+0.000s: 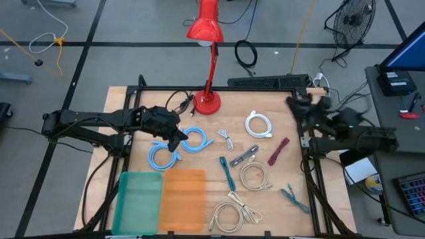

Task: Pick & Place USB Port
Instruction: Put the top light blue USB cable into the blue bin

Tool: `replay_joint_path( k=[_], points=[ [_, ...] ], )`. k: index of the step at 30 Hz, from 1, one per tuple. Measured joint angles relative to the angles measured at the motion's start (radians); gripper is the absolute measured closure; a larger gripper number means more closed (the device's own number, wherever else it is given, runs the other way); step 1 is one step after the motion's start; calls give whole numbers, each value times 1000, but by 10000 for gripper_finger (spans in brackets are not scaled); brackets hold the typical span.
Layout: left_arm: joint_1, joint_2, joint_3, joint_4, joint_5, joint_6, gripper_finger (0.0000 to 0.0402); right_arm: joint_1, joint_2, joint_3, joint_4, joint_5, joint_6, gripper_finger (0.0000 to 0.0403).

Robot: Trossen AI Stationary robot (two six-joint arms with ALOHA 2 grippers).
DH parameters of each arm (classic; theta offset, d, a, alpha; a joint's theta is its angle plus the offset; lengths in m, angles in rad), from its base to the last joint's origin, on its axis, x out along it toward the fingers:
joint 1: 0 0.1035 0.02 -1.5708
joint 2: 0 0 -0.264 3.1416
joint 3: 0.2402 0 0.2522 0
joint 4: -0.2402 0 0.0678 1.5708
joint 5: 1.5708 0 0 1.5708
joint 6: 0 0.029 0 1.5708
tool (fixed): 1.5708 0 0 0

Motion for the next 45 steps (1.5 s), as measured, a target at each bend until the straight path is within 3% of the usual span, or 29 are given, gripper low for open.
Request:
replay_joint_path(
  k=[7,11,15,20,26,29,33,40,42,45],
  points=[
    [-16,0,0,0,0,-10,382,0,232,78,-121,-16,162,259],
    [-29,0,0,-1,0,-11,382,0,327,119,-361,-24,307,225],
    [-35,0,0,-1,0,-14,382,-12,410,172,-549,-112,406,195],
    [-35,0,0,-1,-1,-17,382,-36,516,231,-720,-277,397,177],
    [-35,0,0,-1,-3,2,382,-42,619,249,-839,-276,246,186],
    [-40,0,0,-8,1,114,374,-42,662,249,-885,-298,264,189],
    [-42,0,0,-12,5,227,315,-42,697,249,-889,-305,331,186],
    [-16,0,0,-129,-120,332,165,-42,710,249,-885,-321,498,187],
    [16,15,0,-191,-175,229,136,-42,711,249,-885,-333,529,189],
    [81,63,0,-302,-142,11,112,-30,710,249,-880,-336,566,190]
  ],
)
